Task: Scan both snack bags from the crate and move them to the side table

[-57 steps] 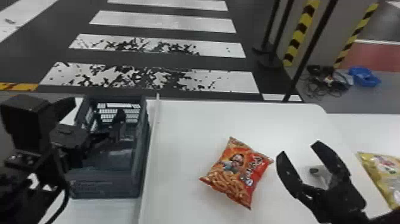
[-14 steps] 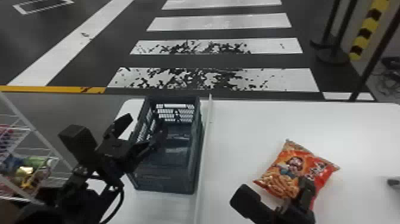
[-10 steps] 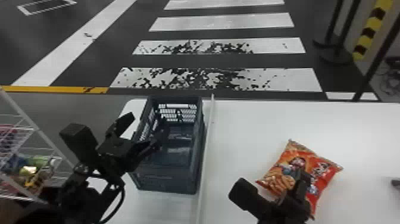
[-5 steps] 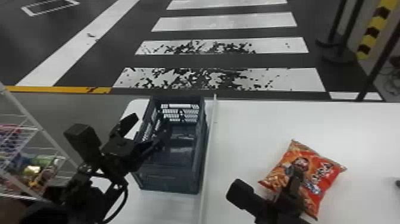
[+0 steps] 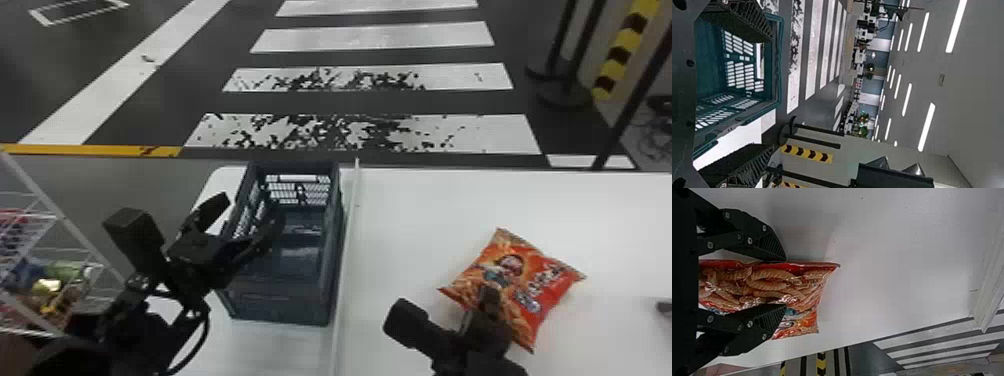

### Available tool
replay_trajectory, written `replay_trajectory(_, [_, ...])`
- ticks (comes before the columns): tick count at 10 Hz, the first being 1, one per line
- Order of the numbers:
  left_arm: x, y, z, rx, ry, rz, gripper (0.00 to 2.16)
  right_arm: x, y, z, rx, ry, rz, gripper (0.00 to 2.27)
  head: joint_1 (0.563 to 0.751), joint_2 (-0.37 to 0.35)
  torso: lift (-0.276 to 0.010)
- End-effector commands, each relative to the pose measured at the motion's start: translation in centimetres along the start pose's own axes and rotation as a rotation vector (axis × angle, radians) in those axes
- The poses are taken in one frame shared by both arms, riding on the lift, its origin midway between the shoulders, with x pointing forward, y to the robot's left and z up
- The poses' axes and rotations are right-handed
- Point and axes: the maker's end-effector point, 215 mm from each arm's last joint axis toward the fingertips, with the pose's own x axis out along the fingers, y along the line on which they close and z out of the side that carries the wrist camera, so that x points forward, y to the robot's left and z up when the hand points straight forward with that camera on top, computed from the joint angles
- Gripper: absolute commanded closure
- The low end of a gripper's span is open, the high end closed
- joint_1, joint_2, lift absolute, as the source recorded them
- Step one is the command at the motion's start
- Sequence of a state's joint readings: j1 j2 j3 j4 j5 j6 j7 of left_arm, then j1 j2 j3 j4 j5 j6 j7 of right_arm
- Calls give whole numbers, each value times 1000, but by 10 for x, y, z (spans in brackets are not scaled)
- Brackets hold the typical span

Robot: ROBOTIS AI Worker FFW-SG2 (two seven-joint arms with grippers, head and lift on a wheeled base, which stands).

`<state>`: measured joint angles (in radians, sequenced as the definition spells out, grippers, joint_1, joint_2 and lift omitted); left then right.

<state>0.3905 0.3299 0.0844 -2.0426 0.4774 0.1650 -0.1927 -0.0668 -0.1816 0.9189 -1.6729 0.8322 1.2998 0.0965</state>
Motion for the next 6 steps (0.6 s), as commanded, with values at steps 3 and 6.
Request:
replay_trajectory(3, [-1,7,-4,-8,5,7,36,7,22,18,12,-120,96,2240,695,165,-95])
replay_trajectory(6, [0,8,-6,-10,7,7,36,-1,-4,19,93,-212,36,2240,695,180,-95])
